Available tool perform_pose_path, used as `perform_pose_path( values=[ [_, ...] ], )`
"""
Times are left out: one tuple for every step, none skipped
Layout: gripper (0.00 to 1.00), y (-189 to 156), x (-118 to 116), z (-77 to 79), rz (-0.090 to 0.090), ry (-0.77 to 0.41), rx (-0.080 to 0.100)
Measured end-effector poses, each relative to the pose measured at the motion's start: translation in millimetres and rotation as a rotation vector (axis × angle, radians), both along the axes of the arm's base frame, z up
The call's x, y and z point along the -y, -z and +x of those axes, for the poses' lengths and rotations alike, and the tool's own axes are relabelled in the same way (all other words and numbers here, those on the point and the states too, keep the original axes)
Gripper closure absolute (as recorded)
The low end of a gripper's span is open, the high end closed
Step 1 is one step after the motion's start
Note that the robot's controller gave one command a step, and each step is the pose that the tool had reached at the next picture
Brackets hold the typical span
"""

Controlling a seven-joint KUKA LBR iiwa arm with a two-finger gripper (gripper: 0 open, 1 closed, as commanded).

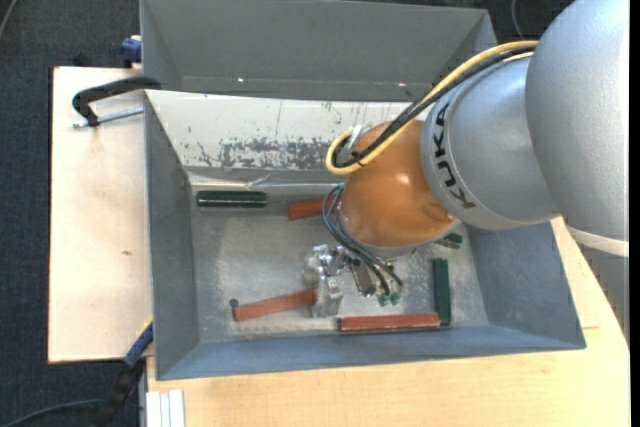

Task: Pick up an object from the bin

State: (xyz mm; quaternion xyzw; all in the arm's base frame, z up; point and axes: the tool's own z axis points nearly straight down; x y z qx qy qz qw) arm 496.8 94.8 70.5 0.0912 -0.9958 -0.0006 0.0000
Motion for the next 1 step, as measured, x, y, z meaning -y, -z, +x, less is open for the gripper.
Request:
perform_pose_path(
  values=[
    [1.00, -133.1, 1.8, 18.8, 0.002, -0.021, 0.015]
  ],
)
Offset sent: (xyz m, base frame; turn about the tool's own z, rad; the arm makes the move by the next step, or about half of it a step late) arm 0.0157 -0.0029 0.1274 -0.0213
